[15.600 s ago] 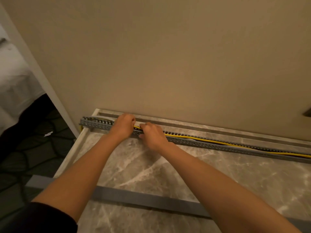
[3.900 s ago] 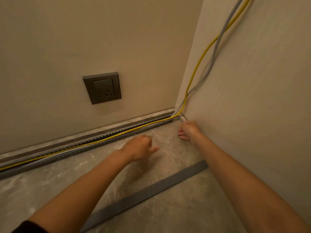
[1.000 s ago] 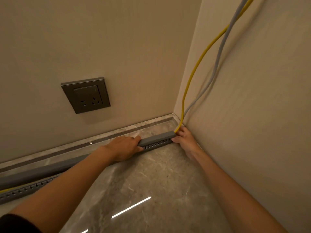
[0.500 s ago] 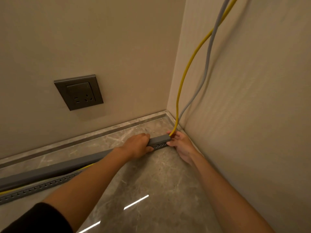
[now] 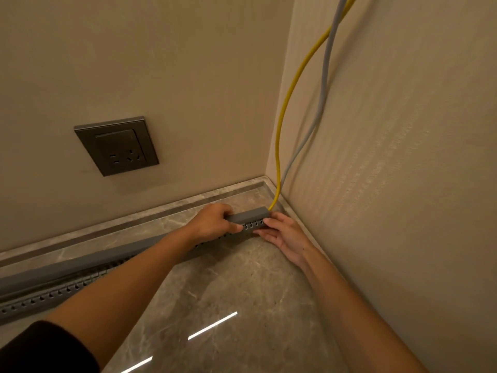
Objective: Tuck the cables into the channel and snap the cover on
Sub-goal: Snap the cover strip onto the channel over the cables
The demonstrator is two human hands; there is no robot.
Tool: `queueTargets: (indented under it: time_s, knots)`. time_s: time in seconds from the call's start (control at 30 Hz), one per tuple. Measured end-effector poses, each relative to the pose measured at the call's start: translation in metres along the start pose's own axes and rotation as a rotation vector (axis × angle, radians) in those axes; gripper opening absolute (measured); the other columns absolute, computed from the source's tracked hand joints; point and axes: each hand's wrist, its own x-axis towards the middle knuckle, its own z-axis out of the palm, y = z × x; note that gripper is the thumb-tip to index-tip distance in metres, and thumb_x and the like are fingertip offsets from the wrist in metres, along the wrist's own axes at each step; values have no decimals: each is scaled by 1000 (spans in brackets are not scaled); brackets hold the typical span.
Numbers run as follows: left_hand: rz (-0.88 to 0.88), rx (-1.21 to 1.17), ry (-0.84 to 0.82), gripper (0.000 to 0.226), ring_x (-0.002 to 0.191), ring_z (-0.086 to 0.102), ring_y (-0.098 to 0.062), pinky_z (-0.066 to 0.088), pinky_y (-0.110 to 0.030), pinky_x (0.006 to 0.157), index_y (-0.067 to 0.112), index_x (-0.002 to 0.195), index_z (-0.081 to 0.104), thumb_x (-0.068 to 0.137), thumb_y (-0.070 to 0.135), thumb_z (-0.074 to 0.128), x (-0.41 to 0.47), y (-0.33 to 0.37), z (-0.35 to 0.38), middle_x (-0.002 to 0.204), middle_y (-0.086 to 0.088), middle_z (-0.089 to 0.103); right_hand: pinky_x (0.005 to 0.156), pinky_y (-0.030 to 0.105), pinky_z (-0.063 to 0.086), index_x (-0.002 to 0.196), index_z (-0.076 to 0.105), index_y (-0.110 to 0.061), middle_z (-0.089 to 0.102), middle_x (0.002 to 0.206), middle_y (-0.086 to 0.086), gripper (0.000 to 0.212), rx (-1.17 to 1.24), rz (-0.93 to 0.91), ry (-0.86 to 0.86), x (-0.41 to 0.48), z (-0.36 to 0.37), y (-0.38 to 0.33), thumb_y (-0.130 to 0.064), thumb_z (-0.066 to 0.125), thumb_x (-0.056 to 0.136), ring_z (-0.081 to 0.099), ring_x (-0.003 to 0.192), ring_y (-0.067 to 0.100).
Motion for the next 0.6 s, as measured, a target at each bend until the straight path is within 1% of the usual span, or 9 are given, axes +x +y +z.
queueTargets:
  time_s: [0.07,0.13,0.2,0.23,0.27,0.33,0.4,0.5,0.6]
  knots:
    - [50,7,8,22,77,51,-17,36,-25,61,9,96,67,83,26,66,1,2,1,79,-1,59,57,14,56,92,61,-8,71,77,4,18,-21,-20,-4,1,0,0,3,47,92,70,60,8]
    - [127,50,27,23,82,55,-19,40,-28,67,11,102,68,86,26,62,3,6,3,87,-4,65,53,11,51,90,62,-11,71,70,-2,19,-33,-49,5,2,1,1,2,48,91,67,59,4]
    - [182,98,34,24,89,60,-23,44,-33,75,13,106,68,90,28,57,5,9,4,97,-9,69,50,10,46,88,62,-12,66,72,-1,20,-7,-90,24,2,3,3,1,47,91,61,59,3]
    - [198,121,25,25,89,60,-25,45,-35,77,12,105,68,92,28,53,5,10,4,97,-12,69,50,10,45,87,61,-11,62,74,1,20,12,-110,38,3,5,4,2,47,91,57,61,4]
    - [209,143,14,26,88,60,-27,45,-37,76,10,101,68,93,28,50,6,10,4,95,-14,68,52,10,46,86,60,-11,60,76,2,21,26,-128,51,3,7,5,3,46,91,55,64,6]
    - [204,180,9,30,78,55,-29,41,-36,69,5,82,61,96,27,45,7,10,4,81,-16,63,58,11,50,84,60,-10,60,79,4,21,28,-155,62,5,8,8,4,46,90,56,73,10]
    - [179,196,15,34,69,47,-25,35,-32,65,11,68,48,97,27,42,8,8,4,72,-11,54,63,13,51,84,61,-10,61,81,4,20,16,-166,64,6,9,9,4,47,90,57,77,11]
    - [136,167,5,38,63,43,-21,33,-31,64,14,63,47,98,28,41,12,7,3,69,-8,51,63,14,50,84,62,-10,61,81,4,19,3,-165,81,7,9,9,3,48,89,57,77,11]
    - [109,152,3,42,54,36,-16,30,-30,61,13,59,42,98,29,40,12,8,3,59,-3,42,57,11,50,79,61,-8,59,78,5,20,-2,-169,117,7,11,8,5,49,89,55,73,12]
